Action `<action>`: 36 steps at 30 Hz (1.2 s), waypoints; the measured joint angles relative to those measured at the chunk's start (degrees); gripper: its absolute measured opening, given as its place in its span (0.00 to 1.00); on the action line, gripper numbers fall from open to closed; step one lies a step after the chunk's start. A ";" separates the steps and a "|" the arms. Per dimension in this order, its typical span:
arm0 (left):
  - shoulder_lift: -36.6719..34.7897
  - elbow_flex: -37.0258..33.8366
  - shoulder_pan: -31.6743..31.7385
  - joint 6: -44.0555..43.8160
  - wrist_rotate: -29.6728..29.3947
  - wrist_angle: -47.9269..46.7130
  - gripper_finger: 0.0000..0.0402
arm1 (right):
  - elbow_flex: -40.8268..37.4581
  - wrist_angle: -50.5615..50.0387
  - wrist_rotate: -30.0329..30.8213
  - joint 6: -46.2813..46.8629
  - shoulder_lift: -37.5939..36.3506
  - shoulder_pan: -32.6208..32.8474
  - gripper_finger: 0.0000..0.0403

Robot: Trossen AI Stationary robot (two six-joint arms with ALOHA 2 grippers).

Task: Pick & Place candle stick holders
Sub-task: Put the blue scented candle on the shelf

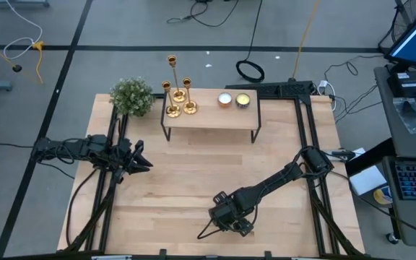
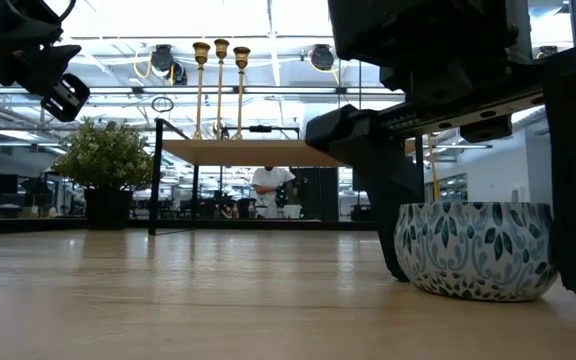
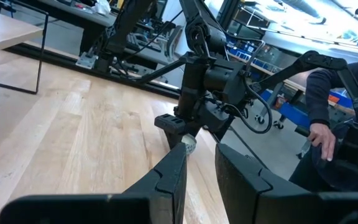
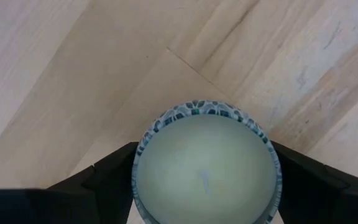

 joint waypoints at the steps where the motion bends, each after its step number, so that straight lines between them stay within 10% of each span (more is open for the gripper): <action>1: 0.00 0.00 0.00 -0.01 -0.02 0.01 0.21 | 0.00 0.00 0.05 0.00 0.00 0.00 0.72; 20: 0.00 0.00 0.01 -2.52 -0.20 1.07 0.21 | -0.18 -5.19 12.77 0.48 -18.58 -7.68 0.73; 26: -0.02 0.00 0.00 -2.85 -0.20 2.44 0.21 | -0.14 -4.17 19.78 -2.86 -28.21 -17.98 0.73; 36: -0.02 0.00 0.01 -2.62 -0.22 2.19 0.21 | -0.02 -2.63 14.83 -4.33 -32.13 -39.40 0.73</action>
